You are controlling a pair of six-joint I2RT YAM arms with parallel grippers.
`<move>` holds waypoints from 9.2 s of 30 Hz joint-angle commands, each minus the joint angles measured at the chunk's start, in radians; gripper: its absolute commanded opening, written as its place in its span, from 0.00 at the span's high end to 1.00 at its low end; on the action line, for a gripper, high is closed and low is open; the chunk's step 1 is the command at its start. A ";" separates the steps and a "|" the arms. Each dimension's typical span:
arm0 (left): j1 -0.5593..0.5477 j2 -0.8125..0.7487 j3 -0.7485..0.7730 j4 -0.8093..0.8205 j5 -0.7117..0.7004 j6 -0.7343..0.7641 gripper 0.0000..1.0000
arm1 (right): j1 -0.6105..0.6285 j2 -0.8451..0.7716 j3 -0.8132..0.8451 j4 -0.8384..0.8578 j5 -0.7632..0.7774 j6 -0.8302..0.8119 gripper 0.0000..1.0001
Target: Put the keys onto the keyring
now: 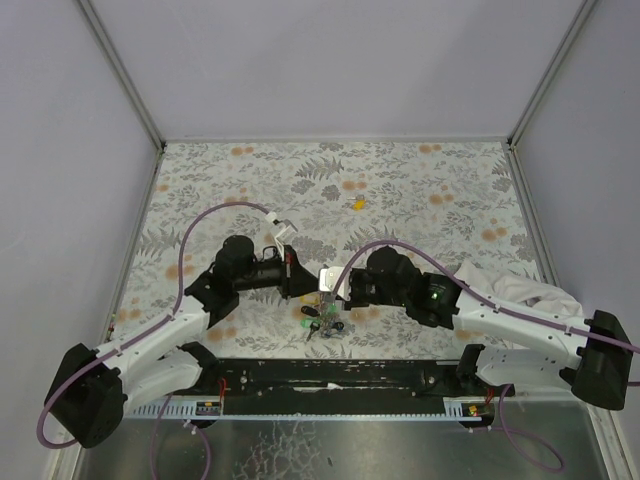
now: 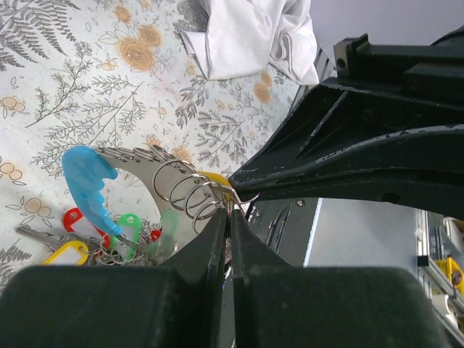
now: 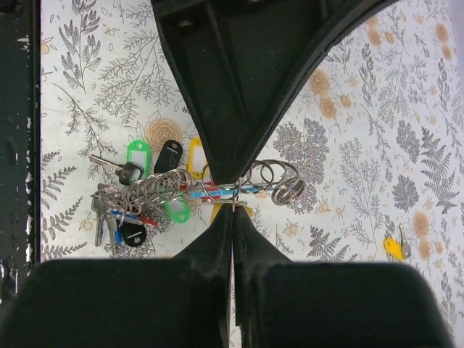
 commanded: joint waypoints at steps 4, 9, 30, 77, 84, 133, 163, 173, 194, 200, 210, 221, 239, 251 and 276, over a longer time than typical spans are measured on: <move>0.010 -0.050 -0.090 0.295 -0.158 -0.175 1.00 | 0.008 -0.018 -0.101 0.106 -0.040 0.098 1.00; 0.010 -0.049 -0.133 0.404 -0.207 -0.241 1.00 | 0.019 -0.005 -0.140 0.168 -0.057 0.130 1.00; 0.010 -0.056 -0.225 0.599 -0.295 -0.299 0.99 | 0.052 -0.038 -0.143 0.226 0.051 0.128 1.00; 0.054 0.090 0.184 -0.165 0.199 0.275 0.67 | 0.051 0.000 0.087 -0.005 0.079 -0.080 1.00; 0.054 0.108 0.185 -0.148 0.228 0.273 0.68 | 0.051 0.008 0.092 -0.003 0.065 -0.078 1.00; 0.031 -0.047 -0.146 0.381 -0.127 -0.145 1.00 | 0.053 -0.055 -0.097 0.111 0.091 0.085 1.00; 0.039 0.041 0.073 0.072 0.195 0.190 0.62 | 0.054 -0.032 0.108 -0.095 0.092 -0.075 1.00; 0.039 0.106 0.040 0.256 0.309 0.155 0.60 | 0.053 -0.031 0.096 -0.082 0.086 -0.089 1.00; 0.005 0.145 -0.075 0.516 0.353 0.271 0.59 | 0.053 -0.053 0.101 -0.094 0.061 -0.091 1.00; -0.007 0.153 -0.072 0.448 0.325 0.332 0.59 | 0.052 -0.056 0.103 -0.100 0.060 -0.089 1.00; -0.007 0.160 -0.060 0.454 0.298 0.356 0.58 | 0.053 -0.059 0.104 -0.099 0.035 -0.088 1.00; -0.023 0.116 -0.083 0.376 0.264 0.381 0.71 | 0.052 -0.085 0.079 -0.067 0.094 -0.082 1.00; -0.042 0.133 -0.073 0.312 0.234 0.413 0.99 | 0.052 -0.101 0.065 -0.044 0.141 -0.065 1.00; -0.043 0.017 -0.128 0.358 -0.008 0.267 1.00 | 0.053 -0.136 -0.048 0.011 0.174 0.007 1.00; -0.146 0.143 -0.345 1.039 -0.447 -0.182 1.00 | 0.090 -0.062 -0.173 0.267 0.153 0.080 1.00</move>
